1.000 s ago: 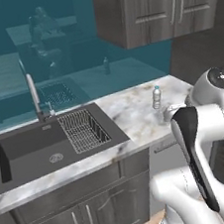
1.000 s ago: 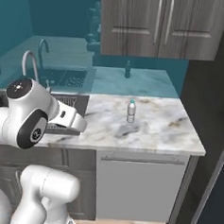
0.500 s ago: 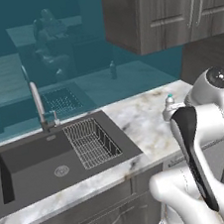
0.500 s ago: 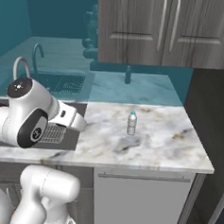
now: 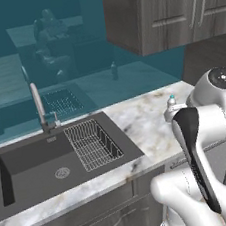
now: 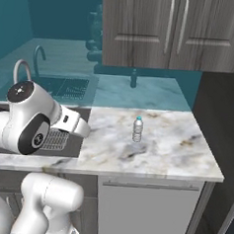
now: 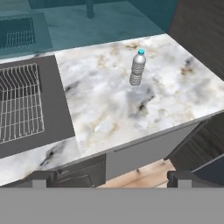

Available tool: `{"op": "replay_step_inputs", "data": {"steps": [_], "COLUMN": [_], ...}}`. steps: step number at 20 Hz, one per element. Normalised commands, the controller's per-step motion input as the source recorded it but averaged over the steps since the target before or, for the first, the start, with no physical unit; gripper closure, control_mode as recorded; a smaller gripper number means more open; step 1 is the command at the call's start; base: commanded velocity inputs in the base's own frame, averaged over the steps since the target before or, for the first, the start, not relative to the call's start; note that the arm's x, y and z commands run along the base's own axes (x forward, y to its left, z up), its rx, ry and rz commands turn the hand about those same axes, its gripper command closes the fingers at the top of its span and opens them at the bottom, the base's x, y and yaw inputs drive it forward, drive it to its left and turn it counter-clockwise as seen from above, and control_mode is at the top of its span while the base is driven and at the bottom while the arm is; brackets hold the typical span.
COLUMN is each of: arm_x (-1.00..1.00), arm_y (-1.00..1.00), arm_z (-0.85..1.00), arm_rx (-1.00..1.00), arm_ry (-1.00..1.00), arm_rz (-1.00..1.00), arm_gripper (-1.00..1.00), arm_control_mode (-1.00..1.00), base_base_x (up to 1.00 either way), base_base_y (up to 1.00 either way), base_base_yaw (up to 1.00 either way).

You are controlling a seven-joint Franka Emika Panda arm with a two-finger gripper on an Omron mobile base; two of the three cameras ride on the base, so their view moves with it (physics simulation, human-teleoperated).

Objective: Take the bottled waters from the counter and place them in the freezer to freeze. Close the freezer door after placing the bottles.

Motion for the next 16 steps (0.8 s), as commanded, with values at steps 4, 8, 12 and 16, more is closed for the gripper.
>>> {"op": "replay_step_inputs", "data": {"steps": [4, 8, 12, 16], "arm_x": [0.0, 0.12, 0.14, 0.44], "arm_y": [0.0, -0.16, -0.32, -0.55], "arm_z": [0.0, -0.1, -0.05, -0.22], "arm_rx": [0.0, 0.01, 0.02, 0.14], "arm_ry": [0.0, -0.03, -0.07, -0.01], "arm_rz": [0.0, 0.0, 0.11, 0.16], "arm_gripper": [-1.0, -1.0, -1.0, -1.0], "arm_control_mode": [1.0, -1.0, -1.0, -1.0], "base_base_x": [0.09, 0.0, 0.0, 0.0], "base_base_y": [0.0, 0.0, 0.0, 0.0], "base_base_yaw": [0.0, 0.0, 0.0, 0.0]}}
